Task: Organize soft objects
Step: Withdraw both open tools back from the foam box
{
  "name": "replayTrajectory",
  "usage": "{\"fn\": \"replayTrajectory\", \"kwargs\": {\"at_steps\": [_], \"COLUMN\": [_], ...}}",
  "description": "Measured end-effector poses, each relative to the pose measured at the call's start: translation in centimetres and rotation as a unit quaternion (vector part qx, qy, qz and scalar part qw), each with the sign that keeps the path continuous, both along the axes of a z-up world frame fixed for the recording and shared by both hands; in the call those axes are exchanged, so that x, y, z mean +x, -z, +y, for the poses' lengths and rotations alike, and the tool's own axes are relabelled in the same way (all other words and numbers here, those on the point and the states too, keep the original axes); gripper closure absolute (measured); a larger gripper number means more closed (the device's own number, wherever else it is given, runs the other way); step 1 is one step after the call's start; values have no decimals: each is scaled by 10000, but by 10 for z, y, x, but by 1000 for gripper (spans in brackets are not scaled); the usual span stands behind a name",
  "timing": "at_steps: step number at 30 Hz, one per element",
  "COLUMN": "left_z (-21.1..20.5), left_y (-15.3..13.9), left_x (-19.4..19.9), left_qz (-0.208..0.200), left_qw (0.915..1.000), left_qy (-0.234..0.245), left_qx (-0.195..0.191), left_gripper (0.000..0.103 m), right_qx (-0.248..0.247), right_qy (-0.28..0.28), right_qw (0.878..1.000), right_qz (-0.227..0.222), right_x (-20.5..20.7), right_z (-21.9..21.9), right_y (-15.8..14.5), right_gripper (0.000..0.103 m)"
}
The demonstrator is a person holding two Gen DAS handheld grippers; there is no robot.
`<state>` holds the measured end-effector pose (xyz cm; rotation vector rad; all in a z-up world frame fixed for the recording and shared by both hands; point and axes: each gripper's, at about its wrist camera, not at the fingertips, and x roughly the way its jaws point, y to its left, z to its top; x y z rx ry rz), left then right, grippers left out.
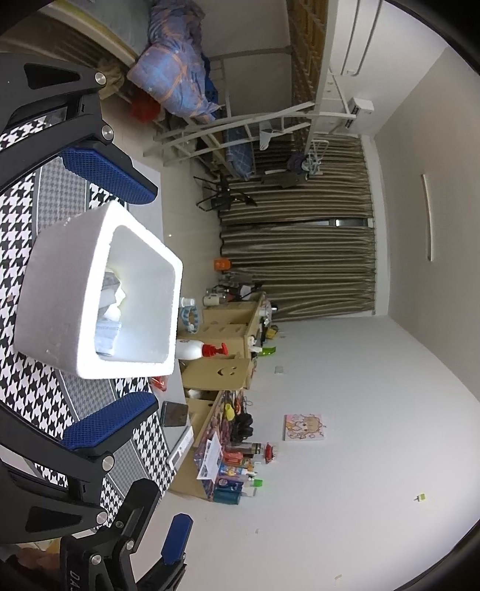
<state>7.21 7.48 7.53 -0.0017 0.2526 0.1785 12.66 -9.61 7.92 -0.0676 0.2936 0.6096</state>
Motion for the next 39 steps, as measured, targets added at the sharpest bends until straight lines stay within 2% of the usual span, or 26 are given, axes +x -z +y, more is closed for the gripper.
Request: {"fn": "replayTrajectory", "kwargs": {"at_steps": [19, 39], "left_z": [-13, -24], "left_y": [9, 27], "left_x": [-67, -93], "left_qz": [-390, -471], "left_qw": [9990, 9982], "left_qy": [-191, -309], "left_qx": [100, 189], "left_gripper": [1, 1], "right_qx": [175, 205], "right_qy": [-109, -127], "right_qw": [9995, 9992], "right_qz": [-251, -331], "right_x": [-51, -78], "right_z": [-12, -24], "right_y": [11, 34], "right_gripper": [1, 1]}}
